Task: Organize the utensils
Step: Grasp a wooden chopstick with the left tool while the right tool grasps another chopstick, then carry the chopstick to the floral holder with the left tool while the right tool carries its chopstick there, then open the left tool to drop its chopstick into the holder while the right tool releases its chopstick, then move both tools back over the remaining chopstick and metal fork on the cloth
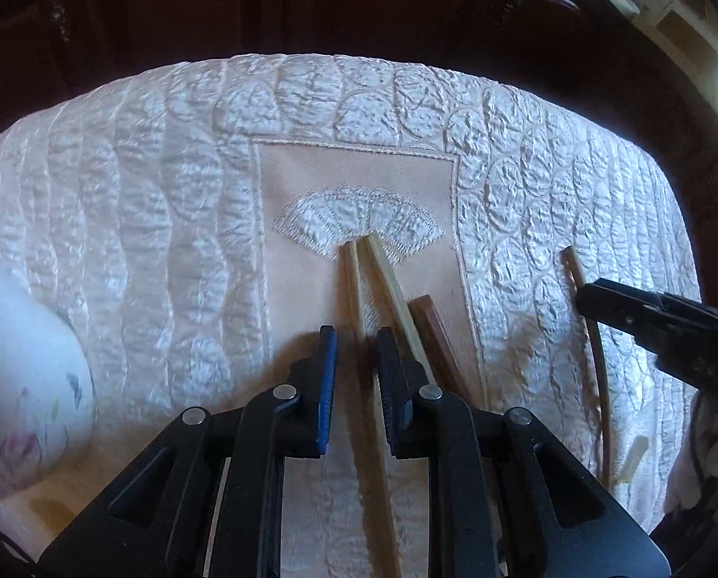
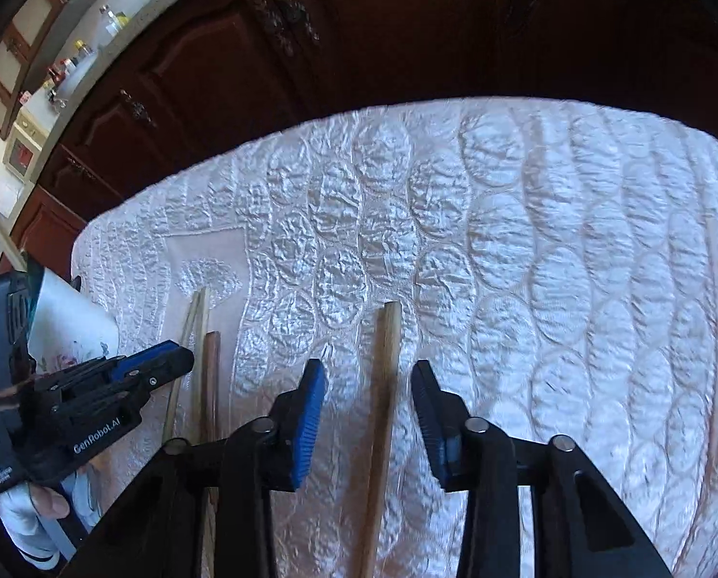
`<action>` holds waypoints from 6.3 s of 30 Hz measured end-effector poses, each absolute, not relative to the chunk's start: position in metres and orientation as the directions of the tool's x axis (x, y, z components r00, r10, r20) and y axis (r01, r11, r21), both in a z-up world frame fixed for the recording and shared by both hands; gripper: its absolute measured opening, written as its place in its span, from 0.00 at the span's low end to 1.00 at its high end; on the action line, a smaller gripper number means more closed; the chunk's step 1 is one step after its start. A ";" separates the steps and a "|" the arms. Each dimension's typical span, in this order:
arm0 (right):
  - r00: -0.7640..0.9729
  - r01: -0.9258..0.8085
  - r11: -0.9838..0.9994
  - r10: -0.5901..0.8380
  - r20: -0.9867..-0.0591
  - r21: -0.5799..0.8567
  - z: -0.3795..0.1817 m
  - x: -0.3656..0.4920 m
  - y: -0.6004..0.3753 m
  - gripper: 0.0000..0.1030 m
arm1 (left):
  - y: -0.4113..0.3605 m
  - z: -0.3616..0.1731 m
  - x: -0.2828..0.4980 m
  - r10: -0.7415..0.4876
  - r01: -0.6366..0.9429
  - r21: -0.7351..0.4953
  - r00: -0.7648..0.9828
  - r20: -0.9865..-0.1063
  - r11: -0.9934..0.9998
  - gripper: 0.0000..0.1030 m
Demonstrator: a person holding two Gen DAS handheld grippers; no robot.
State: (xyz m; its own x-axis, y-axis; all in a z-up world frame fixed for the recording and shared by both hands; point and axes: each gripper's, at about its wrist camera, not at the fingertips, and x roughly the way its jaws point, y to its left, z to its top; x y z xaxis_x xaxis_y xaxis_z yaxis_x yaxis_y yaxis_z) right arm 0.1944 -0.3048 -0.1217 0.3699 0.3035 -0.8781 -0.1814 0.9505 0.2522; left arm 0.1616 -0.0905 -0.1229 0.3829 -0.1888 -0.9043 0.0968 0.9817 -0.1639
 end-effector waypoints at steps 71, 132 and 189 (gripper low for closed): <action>0.619 -0.494 0.852 0.486 -0.617 0.175 0.068 0.049 -0.211 0.07 | 0.030 0.070 0.010 -0.289 0.118 -0.308 0.746 -0.600 0.944 0.04; 0.532 -0.543 0.798 0.567 -0.629 0.261 0.024 0.149 -0.058 0.10 | 0.138 0.044 0.080 -0.010 -0.164 -0.205 0.758 -0.652 0.965 0.05; 0.438 -0.278 0.950 0.257 -0.862 0.142 -0.115 0.092 -0.233 0.36 | 0.003 -0.026 0.023 -0.175 0.032 -0.201 0.637 -0.751 0.979 0.32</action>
State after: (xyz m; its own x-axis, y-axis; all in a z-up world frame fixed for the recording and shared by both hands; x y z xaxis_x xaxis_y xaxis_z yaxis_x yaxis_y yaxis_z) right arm 0.0922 -0.2326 -0.1147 0.4378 0.2568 -0.8616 -0.2782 0.9500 0.1417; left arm 0.0226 0.0027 -0.0264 0.6374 -0.1747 -0.7505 0.0316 0.9791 -0.2011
